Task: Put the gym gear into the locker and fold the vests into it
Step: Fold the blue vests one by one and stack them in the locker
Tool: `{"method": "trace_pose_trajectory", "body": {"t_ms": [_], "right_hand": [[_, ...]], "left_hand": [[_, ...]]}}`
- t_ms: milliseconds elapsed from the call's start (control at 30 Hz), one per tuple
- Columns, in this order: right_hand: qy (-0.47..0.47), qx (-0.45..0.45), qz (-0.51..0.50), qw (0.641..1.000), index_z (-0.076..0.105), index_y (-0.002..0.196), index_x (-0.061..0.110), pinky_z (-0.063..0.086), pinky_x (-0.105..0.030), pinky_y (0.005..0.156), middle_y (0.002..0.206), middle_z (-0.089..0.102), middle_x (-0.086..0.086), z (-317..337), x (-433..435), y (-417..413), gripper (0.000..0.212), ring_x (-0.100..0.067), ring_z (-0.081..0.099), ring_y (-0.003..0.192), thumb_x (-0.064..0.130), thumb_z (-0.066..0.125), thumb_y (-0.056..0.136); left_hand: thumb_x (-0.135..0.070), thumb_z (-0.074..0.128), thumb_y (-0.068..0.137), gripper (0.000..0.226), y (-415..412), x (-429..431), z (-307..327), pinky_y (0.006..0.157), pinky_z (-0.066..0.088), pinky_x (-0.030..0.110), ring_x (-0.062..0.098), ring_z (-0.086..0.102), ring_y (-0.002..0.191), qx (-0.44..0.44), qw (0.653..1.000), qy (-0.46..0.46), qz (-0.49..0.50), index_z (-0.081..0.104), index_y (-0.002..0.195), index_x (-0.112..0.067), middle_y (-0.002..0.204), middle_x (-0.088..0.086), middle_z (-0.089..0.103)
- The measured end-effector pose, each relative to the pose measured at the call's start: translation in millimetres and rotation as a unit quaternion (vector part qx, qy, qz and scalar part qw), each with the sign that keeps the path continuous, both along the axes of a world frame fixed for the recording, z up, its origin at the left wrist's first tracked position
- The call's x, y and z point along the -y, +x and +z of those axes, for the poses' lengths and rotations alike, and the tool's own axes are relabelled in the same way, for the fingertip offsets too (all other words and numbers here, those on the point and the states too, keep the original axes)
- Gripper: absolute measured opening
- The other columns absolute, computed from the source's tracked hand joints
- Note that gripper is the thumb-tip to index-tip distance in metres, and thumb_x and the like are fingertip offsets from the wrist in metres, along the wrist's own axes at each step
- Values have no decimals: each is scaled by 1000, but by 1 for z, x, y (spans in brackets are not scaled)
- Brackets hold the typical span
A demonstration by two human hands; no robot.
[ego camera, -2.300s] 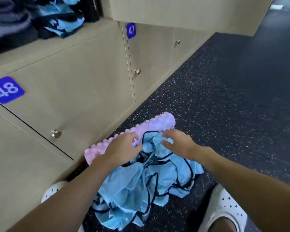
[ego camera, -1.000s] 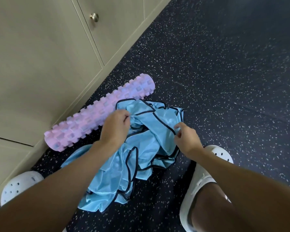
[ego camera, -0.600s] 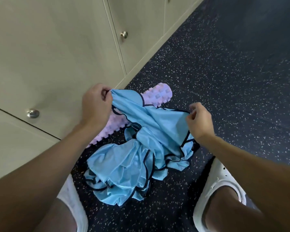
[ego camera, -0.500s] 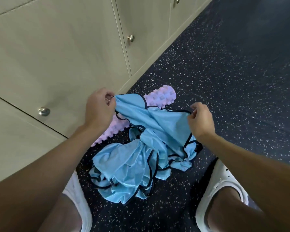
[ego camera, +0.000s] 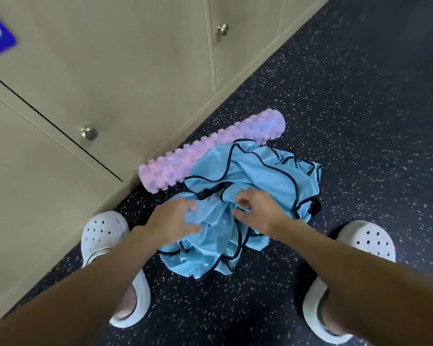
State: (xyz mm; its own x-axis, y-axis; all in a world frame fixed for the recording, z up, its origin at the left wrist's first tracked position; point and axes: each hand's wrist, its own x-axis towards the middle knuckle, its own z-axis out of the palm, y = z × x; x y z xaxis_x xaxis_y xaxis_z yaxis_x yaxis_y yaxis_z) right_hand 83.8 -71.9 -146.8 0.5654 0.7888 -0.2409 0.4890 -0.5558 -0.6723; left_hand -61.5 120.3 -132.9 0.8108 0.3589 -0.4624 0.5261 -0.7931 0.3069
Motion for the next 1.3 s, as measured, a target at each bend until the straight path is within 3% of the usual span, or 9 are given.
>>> {"method": "trace_pose_trajectory", "body": {"t_ms": [100,233,333,600,733,833,1067,1200,1300], "right_hand": [[-14,-15,14,1000,63,102,19,51,-33,81,95,57,4,-9,-7,-10,16,-15,58,89,30,67,91],[-19,-19,11,1000,55,94,27,51,-34,82,89,54,8,-8,-10,-12,12,-15,57,89,29,66,91],[-22,-15,12,1000,57,95,24,51,-37,84,90,55,4,-2,-15,-12,12,-18,57,89,28,67,90],[94,-65,-2,993,39,146,26,37,-24,98,132,48,8,53,-48,-26,84,-9,45,118,45,81,76],[181,-115,-35,976,65,96,23,38,-19,57,73,53,9,102,-61,-17,16,-3,45,58,21,76,85],[224,-61,-51,971,61,71,17,29,-21,52,61,46,3,148,-66,-6,21,-5,35,52,11,71,88],[270,4,-45,962,60,72,4,29,-15,45,59,44,2,300,-55,5,22,-1,35,45,9,64,93],[317,-4,-65,946,59,75,-7,37,-27,58,66,49,-13,365,-45,0,25,-16,45,61,11,65,91],[344,-15,-92,934,63,90,-13,42,-37,64,75,58,-23,389,-35,-6,22,-23,51,68,9,66,88]], "left_hand": [[-39,75,83,50,-18,-5,-14,103,39,37,18,55,118,-50,997,48,-34,58,130,-29,125,-7,57],[-16,71,87,10,-29,-19,-20,79,50,37,27,66,90,14,1000,13,-5,69,96,-20,92,1,66],[-7,71,84,6,-23,-24,-7,71,48,39,31,63,78,71,997,-14,13,68,85,-11,81,7,66],[-4,74,79,18,25,-19,89,62,42,16,-3,54,62,240,964,-73,87,69,84,-20,73,-9,63],[-3,71,77,24,41,-13,152,58,47,16,3,58,55,299,939,-111,127,65,75,-26,72,2,70],[-1,71,80,22,45,-9,203,52,46,17,5,58,55,344,913,-138,172,65,75,-22,74,4,69],[-23,78,84,14,38,1,321,59,47,14,6,64,69,416,871,-204,162,68,93,-22,86,0,70],[-25,80,83,41,20,17,360,82,54,19,5,70,98,390,886,-238,80,64,120,-22,109,-4,74],[-22,80,82,48,12,34,374,80,55,19,5,71,97,408,874,-257,68,59,126,-22,107,-6,75]]}}
